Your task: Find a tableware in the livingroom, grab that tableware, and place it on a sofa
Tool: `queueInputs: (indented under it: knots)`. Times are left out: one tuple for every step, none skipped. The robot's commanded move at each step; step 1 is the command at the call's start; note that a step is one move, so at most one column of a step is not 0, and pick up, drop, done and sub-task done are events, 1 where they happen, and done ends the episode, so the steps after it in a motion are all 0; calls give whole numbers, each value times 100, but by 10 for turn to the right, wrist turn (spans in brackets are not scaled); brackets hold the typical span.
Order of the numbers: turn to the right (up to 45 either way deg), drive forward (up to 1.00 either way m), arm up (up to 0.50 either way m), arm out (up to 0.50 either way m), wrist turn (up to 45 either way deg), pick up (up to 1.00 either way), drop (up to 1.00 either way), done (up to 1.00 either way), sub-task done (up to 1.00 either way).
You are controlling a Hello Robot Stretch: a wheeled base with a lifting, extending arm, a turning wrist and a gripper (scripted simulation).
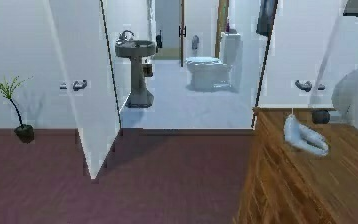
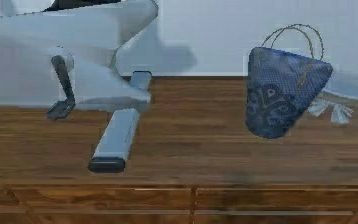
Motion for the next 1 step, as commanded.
queueInputs:
  knots:
    - [0,100,0,0,0,0,0,0,0]
